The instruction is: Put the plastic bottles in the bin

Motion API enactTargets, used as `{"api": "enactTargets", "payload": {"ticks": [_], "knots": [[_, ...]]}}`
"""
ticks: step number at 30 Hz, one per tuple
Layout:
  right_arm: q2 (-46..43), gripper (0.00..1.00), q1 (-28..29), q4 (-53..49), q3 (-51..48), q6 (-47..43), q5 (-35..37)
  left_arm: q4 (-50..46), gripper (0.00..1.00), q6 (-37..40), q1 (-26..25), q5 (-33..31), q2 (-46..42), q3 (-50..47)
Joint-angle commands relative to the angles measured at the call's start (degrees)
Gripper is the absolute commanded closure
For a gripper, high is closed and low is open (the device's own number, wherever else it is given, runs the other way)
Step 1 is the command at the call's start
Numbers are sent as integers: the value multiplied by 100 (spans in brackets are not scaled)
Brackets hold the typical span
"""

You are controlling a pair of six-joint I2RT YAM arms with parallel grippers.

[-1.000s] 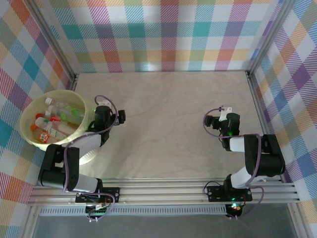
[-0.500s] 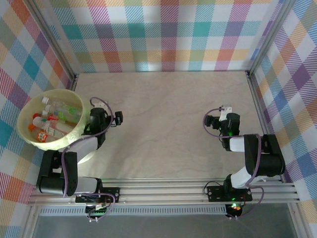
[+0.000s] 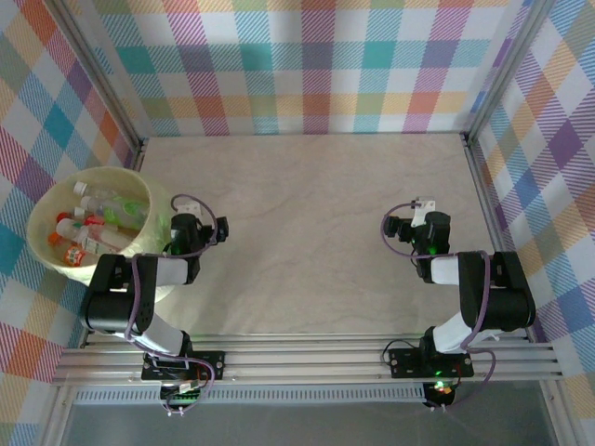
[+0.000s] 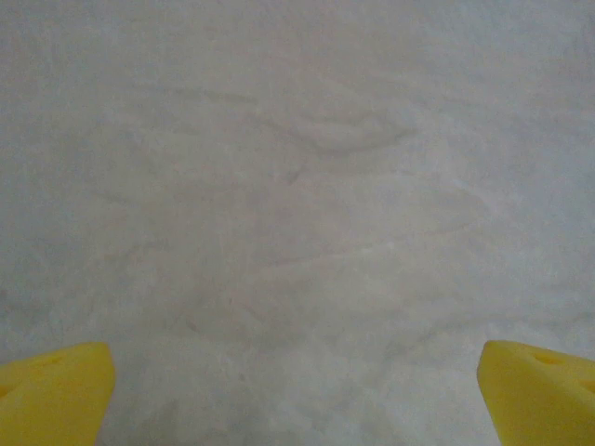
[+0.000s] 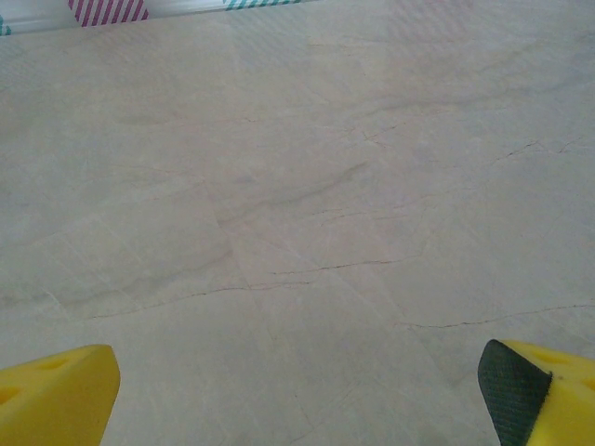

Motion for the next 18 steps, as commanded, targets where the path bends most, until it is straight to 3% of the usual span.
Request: {"api": "enactTargets", "payload": {"ticks": [1, 18], "knots": [[-20, 0, -32, 260, 24, -123, -111, 723, 0, 144, -39, -221, 102, -113], [-15, 0, -34, 238, 41, -138, -133, 541, 0, 275, -67, -14, 116, -4]]}}
